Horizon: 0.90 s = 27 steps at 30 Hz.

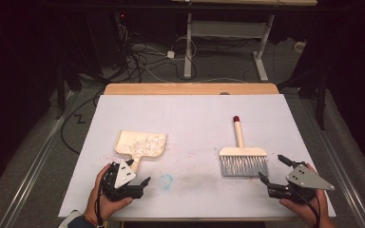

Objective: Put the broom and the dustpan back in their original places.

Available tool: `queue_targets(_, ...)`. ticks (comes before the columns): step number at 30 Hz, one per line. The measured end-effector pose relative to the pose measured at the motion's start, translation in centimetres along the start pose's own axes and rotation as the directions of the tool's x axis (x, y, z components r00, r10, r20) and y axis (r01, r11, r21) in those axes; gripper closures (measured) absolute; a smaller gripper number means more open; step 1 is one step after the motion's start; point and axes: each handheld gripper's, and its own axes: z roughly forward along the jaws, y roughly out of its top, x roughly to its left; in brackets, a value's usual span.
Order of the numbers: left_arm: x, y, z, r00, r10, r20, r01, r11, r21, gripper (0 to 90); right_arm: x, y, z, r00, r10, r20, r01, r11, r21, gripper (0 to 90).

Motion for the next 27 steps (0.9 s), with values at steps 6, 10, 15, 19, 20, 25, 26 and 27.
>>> queue_targets(6,-0.11,0.21,-0.06,0.9995,0.028,-0.01,-0.029,0.9996,-0.008,18.6,-0.08,-0.7,-0.55,1.0,0.0,0.0,0.0,1.0,0.006,17.0)
queue_targets(10,-0.32,0.17,-0.1,0.9997,0.023,0.0,-0.023,0.9997,-0.001,18.6,0.26,-0.69,-0.56,1.0,-0.006,0.002,0.006,1.0,0.018,17.0)
queue_targets(15,-0.34,0.28,-0.06,0.9992,0.039,0.0,-0.039,0.9992,-0.013,18.6,0.61,-0.44,-0.84,1.0,-0.006,0.008,0.006,1.0,0.014,17.0)
queue_targets(19,-0.34,0.26,0.01,0.9996,0.029,0.007,-0.029,0.9996,-0.004,18.6,0.56,-0.49,-0.8,0.9999,-0.009,0.01,0.009,1.0,0.019,17.0)
queue_targets(20,-0.36,0.29,0.04,0.9995,0.029,0.006,-0.029,0.9996,-0.003,18.6,0.55,-0.52,-0.78,0.9999,-0.007,0.01,0.006,1.0,0.019,17.0)
queue_targets(25,-0.38,0.36,0.13,0.9995,0.033,0.004,-0.033,0.9995,0.0,18.6,0.51,-0.62,-0.71,0.9999,-0.012,0.007,0.012,1.0,0.021,17.0)
queue_targets(26,-0.35,0.35,0.15,0.9996,0.03,0.005,-0.03,0.9996,0.001,18.6,0.5,-0.65,-0.67,0.9999,-0.012,0.009,0.012,1.0,0.022,17.0)
queue_targets(27,-0.31,0.35,0.19,0.9996,0.027,0.007,-0.027,0.9996,0.002,18.6,0.49,-0.66,-0.65,0.9999,-0.013,0.008,0.013,1.0,0.025,17.0)
